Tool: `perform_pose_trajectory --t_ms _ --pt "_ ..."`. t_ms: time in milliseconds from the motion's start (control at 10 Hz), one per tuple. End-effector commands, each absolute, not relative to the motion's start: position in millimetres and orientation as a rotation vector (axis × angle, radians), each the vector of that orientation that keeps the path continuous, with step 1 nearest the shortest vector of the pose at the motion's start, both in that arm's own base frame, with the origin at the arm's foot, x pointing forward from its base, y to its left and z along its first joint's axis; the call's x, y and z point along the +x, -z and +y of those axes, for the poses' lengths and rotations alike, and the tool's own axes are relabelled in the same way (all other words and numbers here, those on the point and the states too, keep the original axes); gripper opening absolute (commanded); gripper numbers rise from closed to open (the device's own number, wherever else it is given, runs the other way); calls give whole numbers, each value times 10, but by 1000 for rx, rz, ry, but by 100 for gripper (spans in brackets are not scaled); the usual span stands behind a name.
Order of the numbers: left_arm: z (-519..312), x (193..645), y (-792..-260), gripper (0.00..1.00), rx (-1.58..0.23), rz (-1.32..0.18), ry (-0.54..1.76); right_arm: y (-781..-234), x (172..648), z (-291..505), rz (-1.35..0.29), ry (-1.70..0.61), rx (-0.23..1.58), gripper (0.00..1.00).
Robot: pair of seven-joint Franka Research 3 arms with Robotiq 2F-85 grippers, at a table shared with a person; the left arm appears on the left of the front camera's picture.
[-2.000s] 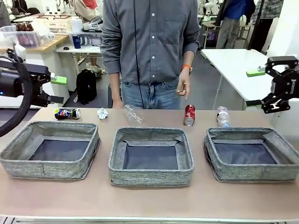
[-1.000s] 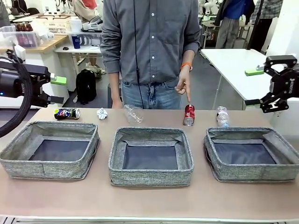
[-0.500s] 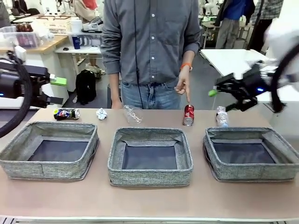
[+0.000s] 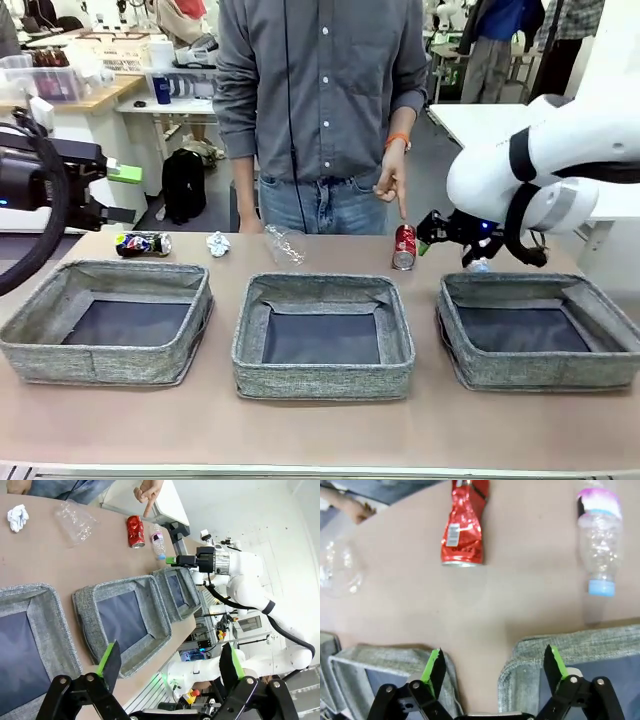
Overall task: Sort the waste into the appropriate baskets.
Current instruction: Pick up the waste item pointed out by the person.
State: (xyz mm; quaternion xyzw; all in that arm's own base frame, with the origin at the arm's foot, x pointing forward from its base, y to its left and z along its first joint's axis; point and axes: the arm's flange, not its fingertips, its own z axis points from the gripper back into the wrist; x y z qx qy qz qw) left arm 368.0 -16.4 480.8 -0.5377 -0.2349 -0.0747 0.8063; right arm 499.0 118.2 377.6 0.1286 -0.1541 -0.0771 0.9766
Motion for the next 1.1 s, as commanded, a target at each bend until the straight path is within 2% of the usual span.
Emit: perform_pose_trajectory --t_ms 0,200,300,400,800,1000 --pt "-182 3684 -4793 100 -1169 -529 176 -3828 4918 1155 -317 184 292 100" --pt "-182 3684 -4793 100 -1169 -529 176 -3788 4988 1176 -312 161 265 100" --pt "-182 3684 -4793 100 -1169 -529 176 -3854 4863 1230 -359 117 286 100" --pt "-182 3684 -4793 100 -1169 -529 176 -3898 4942 1271 -397 112 259 100" --pt "-182 3684 -4793 100 -1169 -529 176 -3812 5551 1583 -332 53 127 100" --pt "-182 3684 -4793 100 -1169 -529 176 -3633 5879 1669 -337 80 151 100"
